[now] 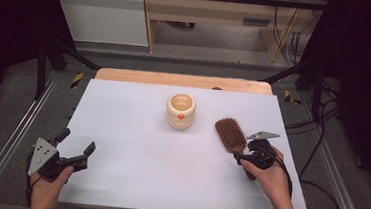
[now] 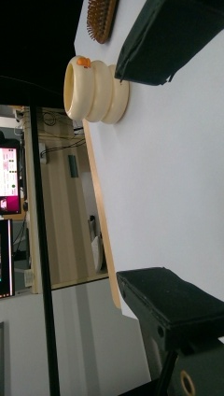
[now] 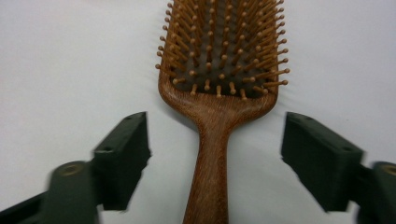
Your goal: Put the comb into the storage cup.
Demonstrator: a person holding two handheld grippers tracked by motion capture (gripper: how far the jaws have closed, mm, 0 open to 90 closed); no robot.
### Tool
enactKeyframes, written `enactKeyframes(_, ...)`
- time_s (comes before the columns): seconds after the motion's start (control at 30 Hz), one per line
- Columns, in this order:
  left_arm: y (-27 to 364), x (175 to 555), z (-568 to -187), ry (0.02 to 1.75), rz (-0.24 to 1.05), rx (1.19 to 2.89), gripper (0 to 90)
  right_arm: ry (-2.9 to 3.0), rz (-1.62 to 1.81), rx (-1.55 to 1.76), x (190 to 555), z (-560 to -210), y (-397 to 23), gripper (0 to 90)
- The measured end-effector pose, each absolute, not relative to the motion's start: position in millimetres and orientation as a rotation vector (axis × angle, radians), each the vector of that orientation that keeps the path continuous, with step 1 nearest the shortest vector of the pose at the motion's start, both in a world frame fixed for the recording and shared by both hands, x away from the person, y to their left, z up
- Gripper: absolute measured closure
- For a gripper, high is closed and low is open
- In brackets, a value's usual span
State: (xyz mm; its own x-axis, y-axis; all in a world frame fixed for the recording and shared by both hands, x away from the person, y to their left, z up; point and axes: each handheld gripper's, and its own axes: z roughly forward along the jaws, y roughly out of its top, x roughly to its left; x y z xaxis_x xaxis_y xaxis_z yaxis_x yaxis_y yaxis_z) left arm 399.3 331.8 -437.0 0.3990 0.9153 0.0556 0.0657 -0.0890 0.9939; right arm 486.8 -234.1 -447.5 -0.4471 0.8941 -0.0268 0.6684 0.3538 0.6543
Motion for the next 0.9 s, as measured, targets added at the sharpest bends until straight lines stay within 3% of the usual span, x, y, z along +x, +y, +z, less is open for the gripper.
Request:
enactKeyframes(0.13, 331.8, 399.4, -437.3, 0.924, 0.91, 1.49, 4.4, 2.297, 0.756, 1.399, 492.1, -449.9, -230.1, 9.4)
enactKeyframes(0.3, 332.5, 399.3, -437.3, 0.926, 0.909, 1.488, 4.4, 2.333, 0.725, 1.431, 498.8, -449.5, -229.4, 11.8)
enactKeyframes(0.9, 332.0, 399.3, -437.2, 0.923, 0.908, 1.489, 4.4, 2.396, 0.617, 1.452, 508.1, -455.2, -227.0, 52.9)
